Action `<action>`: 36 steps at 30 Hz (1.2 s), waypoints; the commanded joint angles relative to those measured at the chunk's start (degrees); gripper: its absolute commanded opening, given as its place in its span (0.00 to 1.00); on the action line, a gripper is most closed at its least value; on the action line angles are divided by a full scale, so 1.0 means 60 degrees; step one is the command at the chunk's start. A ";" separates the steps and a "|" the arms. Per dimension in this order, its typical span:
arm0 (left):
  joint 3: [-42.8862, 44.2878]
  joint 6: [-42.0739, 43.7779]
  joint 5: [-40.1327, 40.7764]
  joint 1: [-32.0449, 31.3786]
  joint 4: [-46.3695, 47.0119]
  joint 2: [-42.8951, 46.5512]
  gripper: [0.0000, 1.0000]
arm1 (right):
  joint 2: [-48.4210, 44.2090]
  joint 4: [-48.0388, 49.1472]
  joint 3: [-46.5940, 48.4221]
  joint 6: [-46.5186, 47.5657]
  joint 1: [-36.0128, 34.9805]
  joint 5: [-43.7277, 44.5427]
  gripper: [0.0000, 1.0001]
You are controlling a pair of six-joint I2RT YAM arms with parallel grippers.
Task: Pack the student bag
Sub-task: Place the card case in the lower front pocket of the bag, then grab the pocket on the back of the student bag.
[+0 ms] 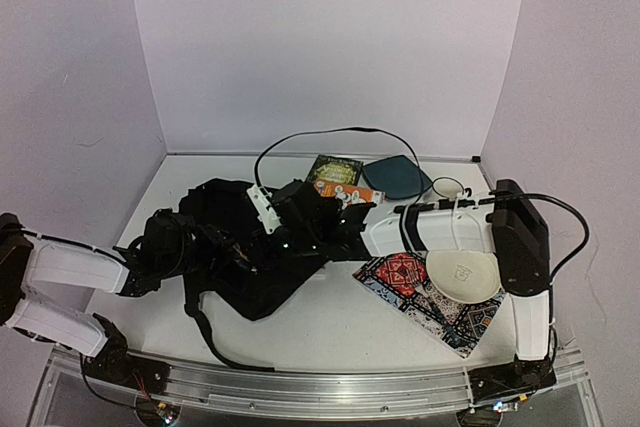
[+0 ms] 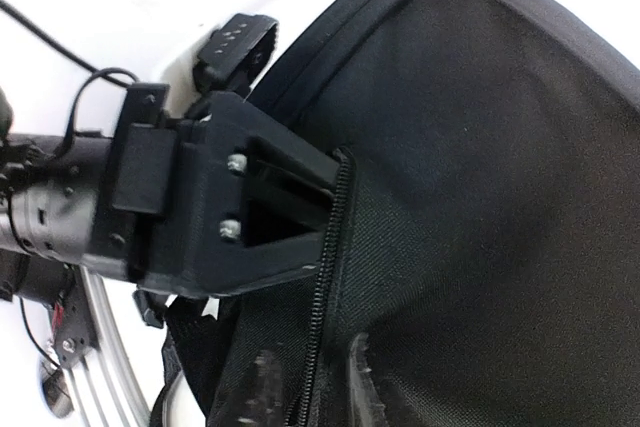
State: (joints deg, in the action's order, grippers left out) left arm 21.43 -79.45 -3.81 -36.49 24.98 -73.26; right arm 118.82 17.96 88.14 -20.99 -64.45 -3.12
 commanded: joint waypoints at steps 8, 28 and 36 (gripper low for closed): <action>0.1260 0.2958 0.0957 -0.0012 -0.4501 0.1934 0.62 | -0.1604 -0.0469 -0.0978 -0.0360 -0.0071 0.0821 0.42; 0.3144 0.5987 -0.0306 -0.2413 -0.7494 0.1395 0.64 | -0.2295 -0.0515 -0.3283 -0.0422 -0.0075 0.0598 0.61; 0.3768 0.6174 0.0436 -0.3360 -0.8073 0.0156 0.58 | -0.2365 -0.0444 -0.3584 -0.0220 -0.0078 0.0599 0.65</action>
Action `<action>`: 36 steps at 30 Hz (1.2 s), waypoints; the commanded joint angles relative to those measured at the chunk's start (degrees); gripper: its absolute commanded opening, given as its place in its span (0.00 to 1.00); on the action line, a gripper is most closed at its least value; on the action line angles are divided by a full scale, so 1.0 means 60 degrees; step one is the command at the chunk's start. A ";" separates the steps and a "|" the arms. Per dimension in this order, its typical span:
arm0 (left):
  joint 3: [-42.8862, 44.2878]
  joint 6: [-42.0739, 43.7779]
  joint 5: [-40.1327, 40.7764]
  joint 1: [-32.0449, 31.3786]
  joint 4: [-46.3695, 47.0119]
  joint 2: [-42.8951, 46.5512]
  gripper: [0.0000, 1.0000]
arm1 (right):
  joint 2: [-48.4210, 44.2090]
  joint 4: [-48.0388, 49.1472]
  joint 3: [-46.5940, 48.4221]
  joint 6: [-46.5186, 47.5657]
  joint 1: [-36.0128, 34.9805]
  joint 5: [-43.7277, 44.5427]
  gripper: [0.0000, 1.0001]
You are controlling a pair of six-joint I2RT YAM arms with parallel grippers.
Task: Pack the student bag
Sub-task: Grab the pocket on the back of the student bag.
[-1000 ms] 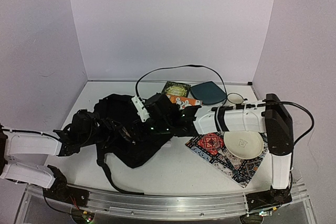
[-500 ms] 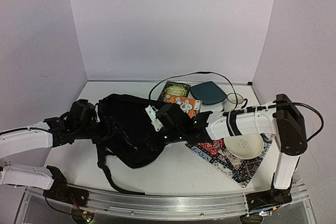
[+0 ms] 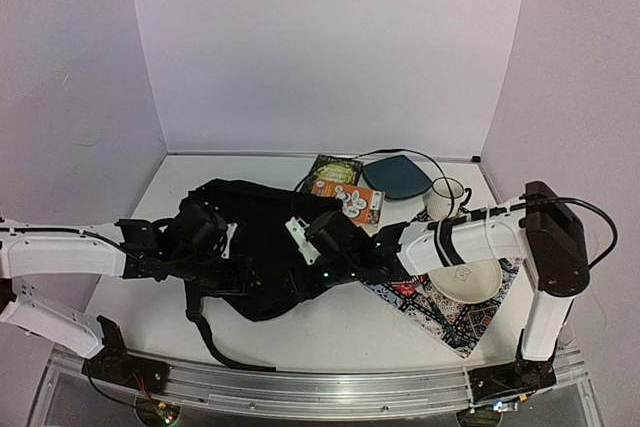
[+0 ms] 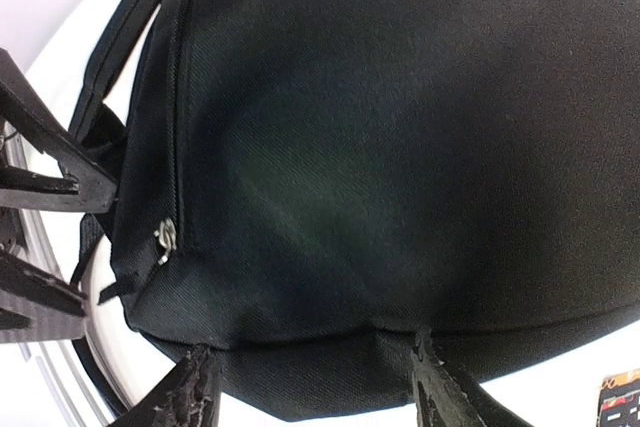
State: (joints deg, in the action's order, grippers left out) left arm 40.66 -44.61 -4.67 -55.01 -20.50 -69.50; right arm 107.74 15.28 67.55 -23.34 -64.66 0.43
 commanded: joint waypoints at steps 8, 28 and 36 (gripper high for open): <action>0.0661 0.0347 0.1058 -0.0518 -0.0782 -0.1043 0.50 | -0.0425 0.0078 -0.0152 0.0176 -0.0036 0.0101 0.66; 0.0745 0.0094 0.0272 -0.0675 0.0245 -0.1964 0.08 | -0.0231 0.0431 -0.0194 0.0314 -0.0041 -0.0247 0.66; 0.0752 0.0056 0.0572 -0.0675 0.0227 -0.1261 0.00 | -0.0218 0.0923 -0.0475 0.0674 -0.0042 -0.0629 0.66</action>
State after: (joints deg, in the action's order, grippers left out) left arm 43.46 -43.80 -1.97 -58.85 -20.93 -80.86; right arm 107.55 18.74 65.76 -21.45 -64.66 -1.12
